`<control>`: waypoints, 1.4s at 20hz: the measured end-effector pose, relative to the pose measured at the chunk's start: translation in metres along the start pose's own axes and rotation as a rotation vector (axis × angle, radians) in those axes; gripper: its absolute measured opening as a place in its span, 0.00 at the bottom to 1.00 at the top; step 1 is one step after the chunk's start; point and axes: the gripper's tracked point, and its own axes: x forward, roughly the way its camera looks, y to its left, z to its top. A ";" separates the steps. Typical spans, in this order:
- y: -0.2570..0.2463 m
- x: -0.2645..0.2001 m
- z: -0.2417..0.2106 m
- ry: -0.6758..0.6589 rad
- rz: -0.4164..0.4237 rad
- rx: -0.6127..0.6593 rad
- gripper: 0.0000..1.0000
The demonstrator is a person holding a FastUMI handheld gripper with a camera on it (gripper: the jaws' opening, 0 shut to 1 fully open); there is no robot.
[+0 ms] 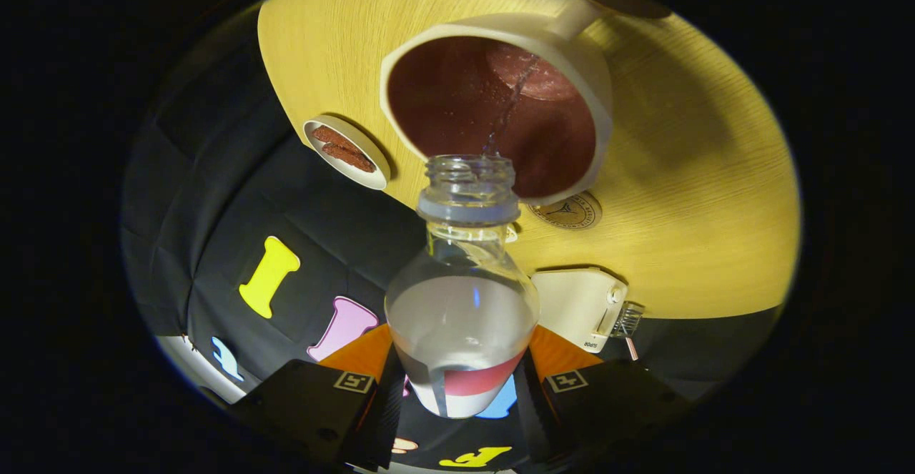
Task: Take the bottle from table, then pour the juice into the cup, finally place the bottle on the coaster
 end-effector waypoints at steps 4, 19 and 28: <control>0.004 -0.001 0.001 0.001 0.016 0.008 0.72; 0.001 -0.004 -0.003 -0.014 0.037 0.004 0.72; 0.005 -0.006 -0.001 -0.028 0.054 -0.016 0.72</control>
